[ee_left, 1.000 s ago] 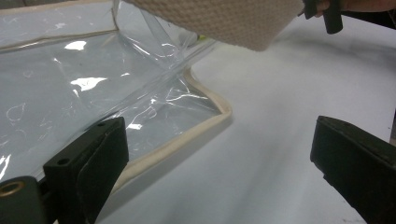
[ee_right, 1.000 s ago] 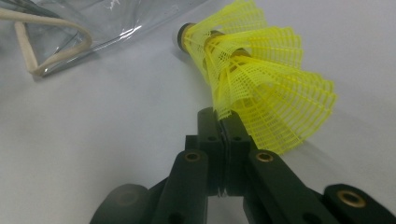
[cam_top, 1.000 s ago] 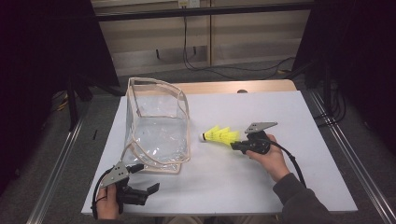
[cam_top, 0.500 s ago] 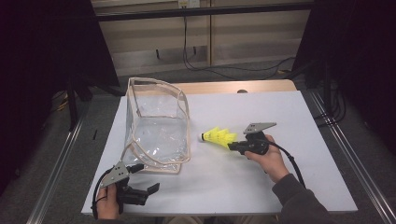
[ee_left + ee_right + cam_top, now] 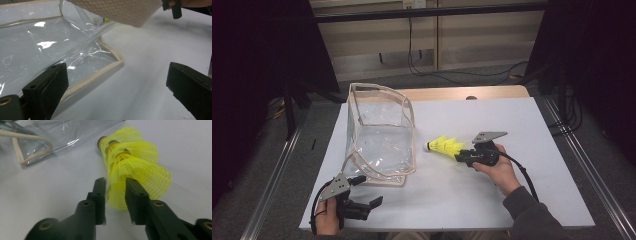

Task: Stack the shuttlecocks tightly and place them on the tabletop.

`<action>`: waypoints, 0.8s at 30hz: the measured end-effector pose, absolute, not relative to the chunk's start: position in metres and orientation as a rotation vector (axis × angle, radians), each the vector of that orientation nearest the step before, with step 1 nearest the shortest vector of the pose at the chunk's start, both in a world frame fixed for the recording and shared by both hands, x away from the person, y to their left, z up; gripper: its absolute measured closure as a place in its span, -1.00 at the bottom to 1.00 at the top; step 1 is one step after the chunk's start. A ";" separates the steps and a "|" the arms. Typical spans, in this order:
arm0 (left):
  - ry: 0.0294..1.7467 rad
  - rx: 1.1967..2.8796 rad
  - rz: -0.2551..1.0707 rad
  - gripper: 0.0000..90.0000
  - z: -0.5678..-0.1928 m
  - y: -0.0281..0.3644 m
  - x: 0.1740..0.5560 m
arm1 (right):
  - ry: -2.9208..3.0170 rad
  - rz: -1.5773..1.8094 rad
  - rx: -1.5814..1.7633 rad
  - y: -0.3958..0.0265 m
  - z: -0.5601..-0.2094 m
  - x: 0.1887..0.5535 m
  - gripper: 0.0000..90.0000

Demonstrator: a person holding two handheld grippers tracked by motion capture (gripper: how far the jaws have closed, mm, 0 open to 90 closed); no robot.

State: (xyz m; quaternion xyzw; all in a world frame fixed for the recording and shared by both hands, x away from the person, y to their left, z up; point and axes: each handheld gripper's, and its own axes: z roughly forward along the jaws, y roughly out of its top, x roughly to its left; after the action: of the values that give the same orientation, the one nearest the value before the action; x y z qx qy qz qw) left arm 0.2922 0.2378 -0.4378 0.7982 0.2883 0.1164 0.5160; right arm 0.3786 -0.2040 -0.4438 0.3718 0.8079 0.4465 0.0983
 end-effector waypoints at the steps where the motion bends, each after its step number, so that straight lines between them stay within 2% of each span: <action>1: 0.693 1.917 0.280 -0.92 -0.438 0.238 0.292 | 2.384 1.321 1.105 -0.204 -0.443 0.379 0.46; 3: 0.694 1.917 0.281 -0.92 -0.438 0.238 0.292 | 2.375 1.312 1.108 -0.204 -0.443 0.379 0.32; 10: 0.694 1.914 0.281 -0.92 -0.438 0.237 0.292 | 2.353 1.280 1.126 -0.198 -0.443 0.381 0.00; 17: 0.695 1.919 0.278 -0.92 -0.438 0.238 0.292 | 2.333 1.285 1.146 -0.187 -0.446 0.382 -0.16; 24: 0.695 1.916 0.274 -0.91 -0.438 0.238 0.293 | 2.314 1.288 1.162 -0.180 -0.448 0.384 -0.17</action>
State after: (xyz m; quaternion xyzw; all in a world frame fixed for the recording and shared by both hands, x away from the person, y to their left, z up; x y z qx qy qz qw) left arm 0.2926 0.2379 -0.4384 0.7978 0.2894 0.1140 0.5165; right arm 0.3844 -0.1795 -0.4479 0.3985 0.7940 0.4419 0.1245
